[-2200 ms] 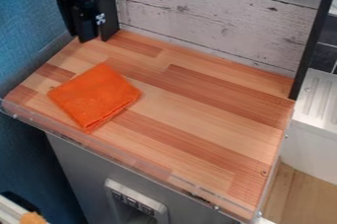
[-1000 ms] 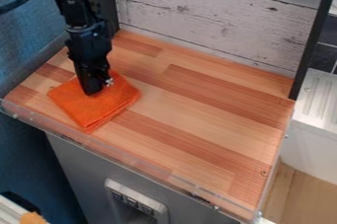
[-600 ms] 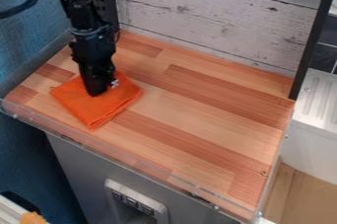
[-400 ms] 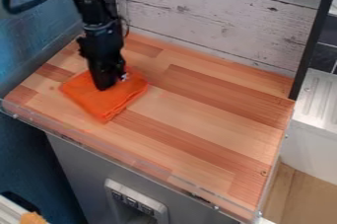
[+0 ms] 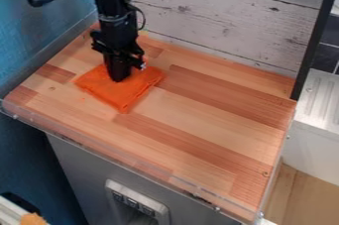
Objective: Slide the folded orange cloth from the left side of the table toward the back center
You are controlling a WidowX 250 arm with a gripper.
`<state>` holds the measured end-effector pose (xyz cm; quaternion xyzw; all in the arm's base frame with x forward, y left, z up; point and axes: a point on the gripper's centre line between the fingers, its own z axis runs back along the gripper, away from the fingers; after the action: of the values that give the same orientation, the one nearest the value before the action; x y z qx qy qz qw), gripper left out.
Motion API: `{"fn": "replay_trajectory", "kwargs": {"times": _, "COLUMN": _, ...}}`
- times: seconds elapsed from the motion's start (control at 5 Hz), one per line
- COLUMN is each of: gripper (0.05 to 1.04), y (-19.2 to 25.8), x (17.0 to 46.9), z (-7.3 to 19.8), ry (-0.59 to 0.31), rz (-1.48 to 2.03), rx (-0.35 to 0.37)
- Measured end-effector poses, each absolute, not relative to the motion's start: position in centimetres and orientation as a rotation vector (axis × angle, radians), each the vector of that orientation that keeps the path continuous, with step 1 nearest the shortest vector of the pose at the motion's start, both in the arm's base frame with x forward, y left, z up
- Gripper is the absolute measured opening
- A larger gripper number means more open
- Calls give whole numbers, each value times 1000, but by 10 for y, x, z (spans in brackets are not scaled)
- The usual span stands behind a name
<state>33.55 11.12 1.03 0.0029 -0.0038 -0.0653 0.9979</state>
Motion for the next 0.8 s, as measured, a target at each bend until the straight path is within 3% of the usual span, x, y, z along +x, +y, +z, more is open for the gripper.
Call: {"fn": "replay_trajectory", "kwargs": {"times": 0.8, "gripper": 62, "y": 91, "x": 371, "z": 12, "ry": 15, "rz": -1, "rx": -10}}
